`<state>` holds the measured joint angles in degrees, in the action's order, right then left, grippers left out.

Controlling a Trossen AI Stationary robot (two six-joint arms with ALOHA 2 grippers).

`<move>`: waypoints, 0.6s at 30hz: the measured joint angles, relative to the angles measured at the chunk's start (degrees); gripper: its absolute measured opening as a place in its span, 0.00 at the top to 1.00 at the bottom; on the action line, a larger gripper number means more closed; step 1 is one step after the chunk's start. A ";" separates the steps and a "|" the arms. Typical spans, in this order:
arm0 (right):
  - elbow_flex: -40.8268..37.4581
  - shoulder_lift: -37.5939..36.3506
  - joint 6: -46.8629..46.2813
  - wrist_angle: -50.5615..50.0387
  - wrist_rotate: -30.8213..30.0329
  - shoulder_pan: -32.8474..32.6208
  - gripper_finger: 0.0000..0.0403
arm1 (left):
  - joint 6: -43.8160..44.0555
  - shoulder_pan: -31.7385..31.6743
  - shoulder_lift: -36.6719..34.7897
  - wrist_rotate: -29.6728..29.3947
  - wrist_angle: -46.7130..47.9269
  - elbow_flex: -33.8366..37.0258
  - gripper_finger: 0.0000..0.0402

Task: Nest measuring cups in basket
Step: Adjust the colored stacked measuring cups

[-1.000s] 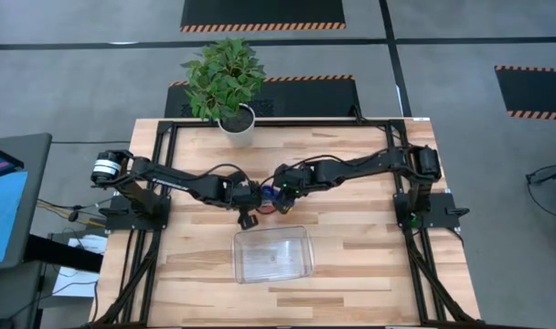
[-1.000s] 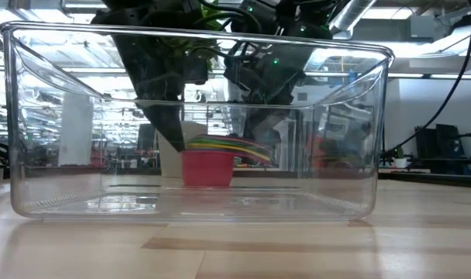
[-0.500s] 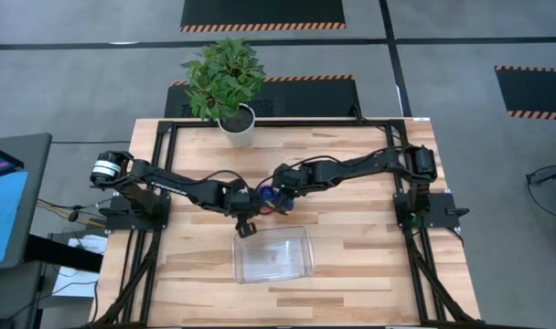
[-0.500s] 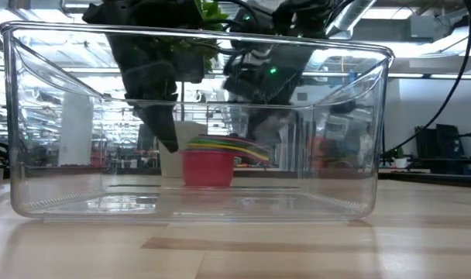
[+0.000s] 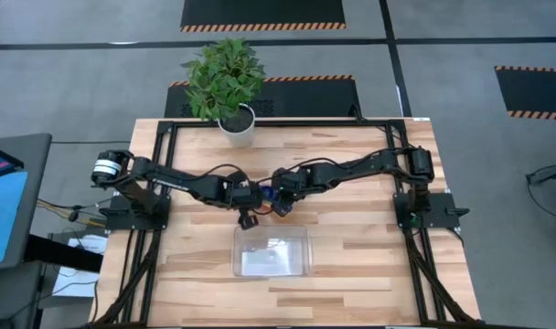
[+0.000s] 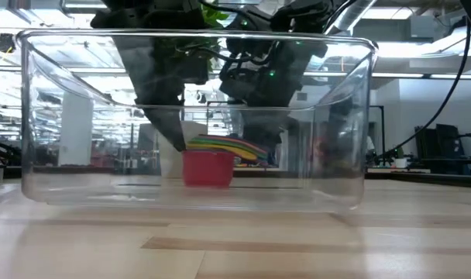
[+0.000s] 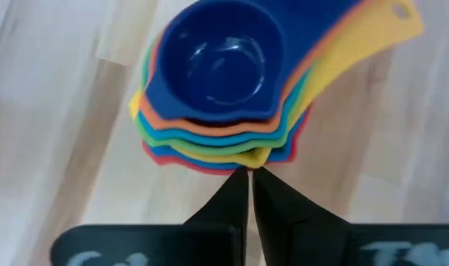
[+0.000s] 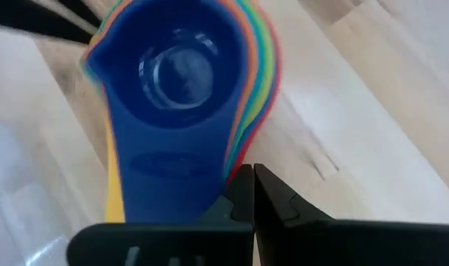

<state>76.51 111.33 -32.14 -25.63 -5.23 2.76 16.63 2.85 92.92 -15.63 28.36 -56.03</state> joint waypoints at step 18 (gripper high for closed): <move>-0.05 -3.30 -0.83 -0.23 0.54 -0.14 0.95 | 7.33 3.88 -1.69 3.09 9.60 -5.48 0.97</move>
<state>76.46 108.03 -32.97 -25.86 -4.69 2.61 23.96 6.74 91.23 -12.54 37.96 -61.51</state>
